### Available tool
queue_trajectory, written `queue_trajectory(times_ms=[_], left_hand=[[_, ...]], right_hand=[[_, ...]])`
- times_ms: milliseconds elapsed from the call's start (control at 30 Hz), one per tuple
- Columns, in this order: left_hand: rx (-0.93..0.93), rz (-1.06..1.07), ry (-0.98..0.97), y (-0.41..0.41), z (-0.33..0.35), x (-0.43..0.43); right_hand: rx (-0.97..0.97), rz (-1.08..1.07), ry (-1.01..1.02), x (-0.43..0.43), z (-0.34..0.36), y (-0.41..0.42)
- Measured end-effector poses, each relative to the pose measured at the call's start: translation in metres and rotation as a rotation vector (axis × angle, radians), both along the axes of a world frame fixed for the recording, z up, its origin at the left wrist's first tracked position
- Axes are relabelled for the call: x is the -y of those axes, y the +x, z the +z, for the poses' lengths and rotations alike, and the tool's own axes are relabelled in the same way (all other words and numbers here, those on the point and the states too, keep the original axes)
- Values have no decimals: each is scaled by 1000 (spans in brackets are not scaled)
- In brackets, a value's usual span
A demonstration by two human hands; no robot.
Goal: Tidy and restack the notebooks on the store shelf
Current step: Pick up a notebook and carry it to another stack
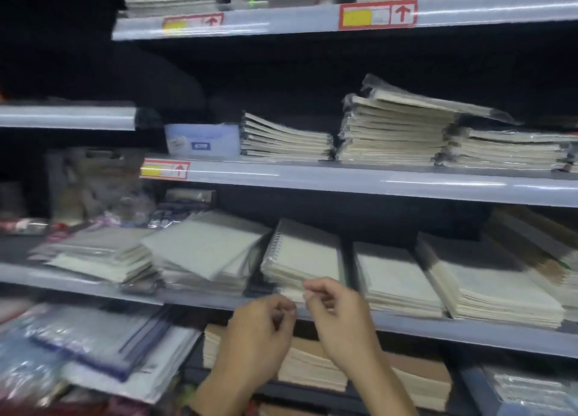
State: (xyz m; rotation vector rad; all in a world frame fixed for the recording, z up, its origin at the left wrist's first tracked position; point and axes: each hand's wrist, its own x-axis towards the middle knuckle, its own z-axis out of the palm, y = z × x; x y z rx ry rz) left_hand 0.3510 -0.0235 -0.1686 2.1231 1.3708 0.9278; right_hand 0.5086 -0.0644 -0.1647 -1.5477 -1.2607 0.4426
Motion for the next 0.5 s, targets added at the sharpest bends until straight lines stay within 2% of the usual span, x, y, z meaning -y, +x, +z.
queue_trajectory(times_ms=[100,200,300,400,500], left_hand=[[28,164,1,-55,4,-6],[69,293,-43,-107,6,-11],[173,343,-73,-151,7,-18],[254,394,-85,-192,6,-33],[450,407,-210,-229,6,-55]], right_hand=[[-11,150,1,-12,6,-45],[-105,319,-59,-21,7,-94],[-96,427,-122,-38,2,-141],[-217,542,-204,-60,1,-183],[-310,601,-286,-84,4,-219]])
